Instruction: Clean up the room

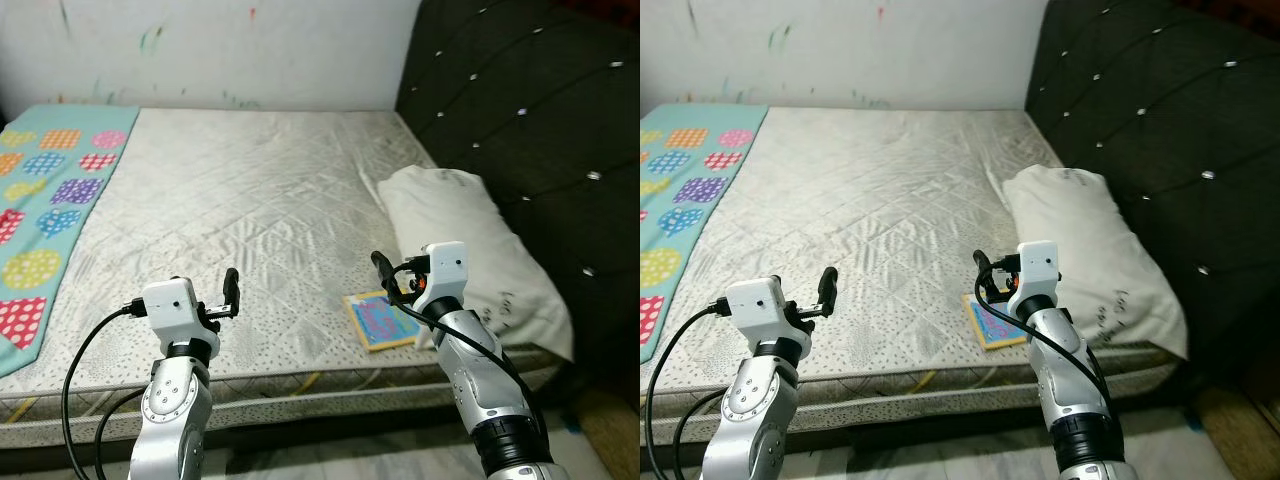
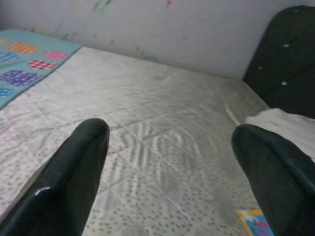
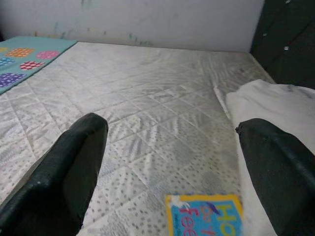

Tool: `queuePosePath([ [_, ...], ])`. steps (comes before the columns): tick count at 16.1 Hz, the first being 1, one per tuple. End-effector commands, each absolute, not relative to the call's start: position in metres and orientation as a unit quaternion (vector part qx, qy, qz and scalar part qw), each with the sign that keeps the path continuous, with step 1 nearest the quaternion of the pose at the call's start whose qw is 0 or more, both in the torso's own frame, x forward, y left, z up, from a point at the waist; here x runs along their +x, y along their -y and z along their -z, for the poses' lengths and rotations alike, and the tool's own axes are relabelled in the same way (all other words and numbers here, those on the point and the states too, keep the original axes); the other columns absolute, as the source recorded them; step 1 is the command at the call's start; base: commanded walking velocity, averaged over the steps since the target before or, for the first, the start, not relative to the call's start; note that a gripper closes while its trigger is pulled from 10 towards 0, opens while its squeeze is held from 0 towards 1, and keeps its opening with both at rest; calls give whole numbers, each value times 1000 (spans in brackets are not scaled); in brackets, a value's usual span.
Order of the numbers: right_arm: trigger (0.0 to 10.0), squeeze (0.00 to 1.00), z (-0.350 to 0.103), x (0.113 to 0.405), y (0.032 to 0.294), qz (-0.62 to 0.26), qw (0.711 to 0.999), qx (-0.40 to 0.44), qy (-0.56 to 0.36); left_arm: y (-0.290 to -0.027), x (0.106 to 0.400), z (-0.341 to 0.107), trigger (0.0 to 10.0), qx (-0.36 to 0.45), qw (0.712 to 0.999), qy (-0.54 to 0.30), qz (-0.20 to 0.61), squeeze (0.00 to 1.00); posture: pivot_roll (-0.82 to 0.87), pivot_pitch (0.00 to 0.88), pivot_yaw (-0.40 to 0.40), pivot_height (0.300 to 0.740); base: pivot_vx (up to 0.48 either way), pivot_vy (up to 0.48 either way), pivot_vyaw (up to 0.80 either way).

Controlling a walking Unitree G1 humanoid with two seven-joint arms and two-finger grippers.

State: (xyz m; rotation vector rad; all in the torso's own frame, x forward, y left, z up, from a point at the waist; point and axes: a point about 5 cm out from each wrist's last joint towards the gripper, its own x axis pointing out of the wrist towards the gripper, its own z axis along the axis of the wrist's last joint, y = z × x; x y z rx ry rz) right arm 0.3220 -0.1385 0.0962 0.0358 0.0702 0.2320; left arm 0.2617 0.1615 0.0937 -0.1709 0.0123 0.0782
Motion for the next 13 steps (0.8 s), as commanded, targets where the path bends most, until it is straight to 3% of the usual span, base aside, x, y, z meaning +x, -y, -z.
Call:
queuePosePath([
  [1,10000,0,-103,325,140,-117,993,18,-26,-160,262,-97,10000,-85,996,-1,-34,0,-93,0,-57,740,337,0,0],
  [5,10000,0,-103,325,140,-119,992,19,-26,-159,263,-97,10000,-83,996,-1,-33,0,-93,0,-57,740,339,0,0],
  [9,10000,0,-102,324,140,-122,992,23,-29,-158,264,-94,10000,-110,993,-11,-51,0,-93,0,-57,740,0,0,0],
  [13,10000,0,-102,323,137,-129,991,15,-24,-158,265,-95,10000,-109,993,-9,-42,0,-91,0,-57,740,0,417,0],
])
